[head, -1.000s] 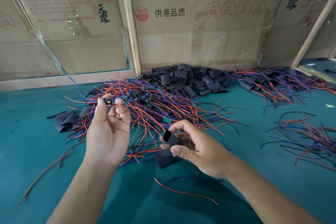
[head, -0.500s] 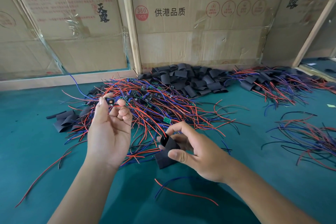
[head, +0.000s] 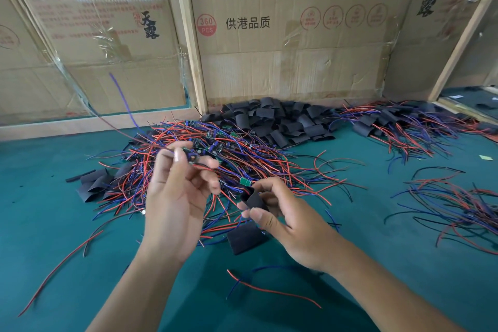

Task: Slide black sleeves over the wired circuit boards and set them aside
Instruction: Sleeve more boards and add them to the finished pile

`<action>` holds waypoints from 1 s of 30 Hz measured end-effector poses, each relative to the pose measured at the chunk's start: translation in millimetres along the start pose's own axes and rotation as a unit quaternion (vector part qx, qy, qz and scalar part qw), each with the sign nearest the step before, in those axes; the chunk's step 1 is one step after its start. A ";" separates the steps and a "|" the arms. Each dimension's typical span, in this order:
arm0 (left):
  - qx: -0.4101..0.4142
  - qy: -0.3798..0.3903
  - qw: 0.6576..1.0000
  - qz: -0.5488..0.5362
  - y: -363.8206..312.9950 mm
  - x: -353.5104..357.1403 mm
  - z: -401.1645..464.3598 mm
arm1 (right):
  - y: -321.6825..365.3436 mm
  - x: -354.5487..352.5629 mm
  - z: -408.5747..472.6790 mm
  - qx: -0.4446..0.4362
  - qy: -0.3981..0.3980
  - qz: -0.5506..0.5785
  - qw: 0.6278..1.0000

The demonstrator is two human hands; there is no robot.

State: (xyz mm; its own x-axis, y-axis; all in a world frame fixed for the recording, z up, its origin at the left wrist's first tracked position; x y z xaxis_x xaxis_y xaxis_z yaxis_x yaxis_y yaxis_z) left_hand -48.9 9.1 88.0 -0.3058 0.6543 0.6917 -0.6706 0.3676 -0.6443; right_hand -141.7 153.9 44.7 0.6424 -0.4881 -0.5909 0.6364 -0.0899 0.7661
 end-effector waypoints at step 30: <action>-0.031 0.083 0.963 0.255 34.8 9.6 -15.8 | 10.3 -32.6 -3.5 -0.068 -0.085 -0.264 0.958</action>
State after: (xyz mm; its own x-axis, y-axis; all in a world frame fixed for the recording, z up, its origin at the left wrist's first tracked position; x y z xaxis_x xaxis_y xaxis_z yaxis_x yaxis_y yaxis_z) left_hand -64.5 38.6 67.1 -0.4691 0.8546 0.2228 -0.4185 0.0070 -0.9082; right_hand -154.6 171.9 71.0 0.1440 -0.5406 -0.8289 0.9107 -0.2553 0.3247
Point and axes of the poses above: each hand's wrist, its own z-axis towards the middle knuckle, its own x-axis out of the palm, y = z × x, the point moved 6 cm from there along z, towards the middle knuckle, and after that the axes turned 12 degrees about -z, right-handed, at the moved point
